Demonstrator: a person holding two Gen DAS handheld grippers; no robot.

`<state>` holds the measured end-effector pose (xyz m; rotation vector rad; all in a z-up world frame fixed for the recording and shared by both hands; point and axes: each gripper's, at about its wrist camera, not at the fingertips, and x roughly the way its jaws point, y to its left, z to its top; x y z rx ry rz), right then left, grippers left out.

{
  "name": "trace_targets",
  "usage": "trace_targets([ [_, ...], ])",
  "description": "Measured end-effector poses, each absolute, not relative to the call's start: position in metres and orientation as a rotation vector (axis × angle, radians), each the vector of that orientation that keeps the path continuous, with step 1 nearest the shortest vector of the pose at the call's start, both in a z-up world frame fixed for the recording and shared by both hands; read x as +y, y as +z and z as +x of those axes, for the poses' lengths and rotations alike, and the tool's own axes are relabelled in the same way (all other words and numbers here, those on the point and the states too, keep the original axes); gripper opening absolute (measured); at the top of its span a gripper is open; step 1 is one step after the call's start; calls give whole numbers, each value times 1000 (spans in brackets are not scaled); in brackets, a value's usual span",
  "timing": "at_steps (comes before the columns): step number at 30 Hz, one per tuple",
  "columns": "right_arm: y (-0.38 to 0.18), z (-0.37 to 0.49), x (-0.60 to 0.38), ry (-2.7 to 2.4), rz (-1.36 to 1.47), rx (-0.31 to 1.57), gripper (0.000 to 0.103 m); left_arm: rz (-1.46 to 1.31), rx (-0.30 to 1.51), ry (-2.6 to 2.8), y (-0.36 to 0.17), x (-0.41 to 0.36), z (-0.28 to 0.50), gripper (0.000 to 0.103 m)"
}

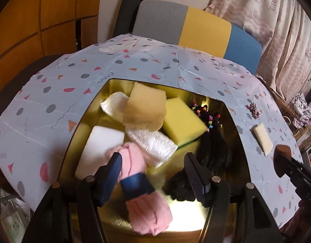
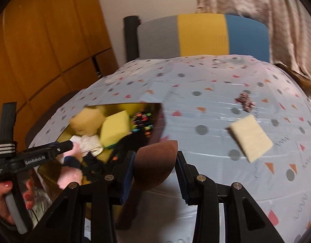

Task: Organize rigid objects
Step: 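Lower the yellow sponge into the gold tray and open the left tool, then lower the brown makeup sponge into the gold tray and open the right tool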

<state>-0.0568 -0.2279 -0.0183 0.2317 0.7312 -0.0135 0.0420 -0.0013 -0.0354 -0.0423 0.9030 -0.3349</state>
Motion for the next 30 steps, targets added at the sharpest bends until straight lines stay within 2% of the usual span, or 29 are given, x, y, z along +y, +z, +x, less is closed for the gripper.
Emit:
trace_targets([
  [12, -27, -34, -165, 99, 125, 828, 40, 26, 890, -230, -42, 12, 29, 64],
  [30, -55, -27, -140, 137, 109, 923, 42, 36, 861, -143, -36, 22, 21, 64],
])
